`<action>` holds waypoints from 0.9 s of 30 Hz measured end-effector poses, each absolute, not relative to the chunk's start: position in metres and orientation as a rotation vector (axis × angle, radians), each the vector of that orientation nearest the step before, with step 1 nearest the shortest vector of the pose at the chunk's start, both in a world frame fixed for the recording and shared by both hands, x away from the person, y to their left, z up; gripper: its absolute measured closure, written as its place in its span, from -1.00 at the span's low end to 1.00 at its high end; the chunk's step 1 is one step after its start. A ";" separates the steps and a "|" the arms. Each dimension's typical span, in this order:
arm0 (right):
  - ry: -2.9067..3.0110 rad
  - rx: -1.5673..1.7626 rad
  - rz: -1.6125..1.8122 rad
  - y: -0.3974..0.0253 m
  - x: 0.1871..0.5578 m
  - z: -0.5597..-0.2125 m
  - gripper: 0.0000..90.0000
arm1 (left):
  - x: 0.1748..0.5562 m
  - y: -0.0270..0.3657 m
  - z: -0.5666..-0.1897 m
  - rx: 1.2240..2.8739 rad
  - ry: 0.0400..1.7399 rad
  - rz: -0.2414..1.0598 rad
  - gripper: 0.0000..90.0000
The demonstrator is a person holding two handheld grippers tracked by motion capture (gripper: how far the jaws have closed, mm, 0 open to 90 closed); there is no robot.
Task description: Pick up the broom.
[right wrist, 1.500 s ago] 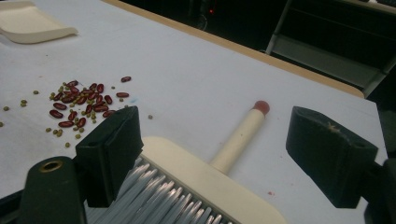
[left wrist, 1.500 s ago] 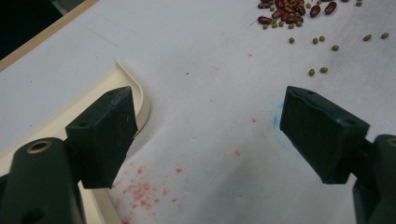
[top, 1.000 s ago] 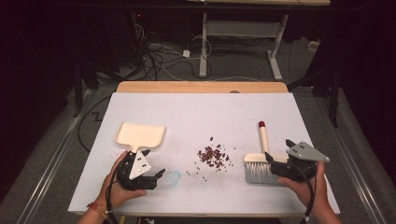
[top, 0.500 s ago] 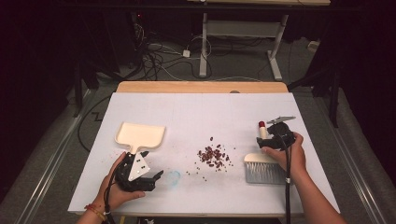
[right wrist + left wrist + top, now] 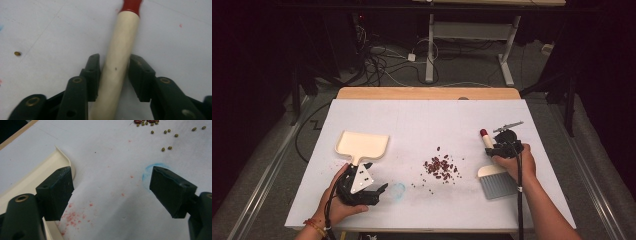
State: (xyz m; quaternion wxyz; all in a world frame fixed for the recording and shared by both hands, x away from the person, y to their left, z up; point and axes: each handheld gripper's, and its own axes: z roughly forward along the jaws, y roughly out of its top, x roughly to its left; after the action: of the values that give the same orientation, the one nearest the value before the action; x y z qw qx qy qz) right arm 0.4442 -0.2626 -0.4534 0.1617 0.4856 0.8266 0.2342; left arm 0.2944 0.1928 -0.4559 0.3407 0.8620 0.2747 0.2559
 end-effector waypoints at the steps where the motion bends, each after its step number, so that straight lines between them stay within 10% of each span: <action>1: 2.354 1.382 0.671 -0.261 0.445 -0.454 0.51 | 0.294 0.193 -0.456 2.243 0.715 0.666 -0.58; 27: 2.063 1.118 1.213 -0.295 0.385 -0.409 0.57 | 0.287 0.197 -0.440 2.132 0.745 0.637 -0.56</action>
State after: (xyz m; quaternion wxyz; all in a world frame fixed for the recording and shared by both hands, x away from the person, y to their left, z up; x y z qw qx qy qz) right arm 0.3855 -0.2947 -0.4091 0.2475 0.4103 0.7567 0.4448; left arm 0.2866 0.1970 -0.4395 0.3870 0.8378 0.2928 0.2502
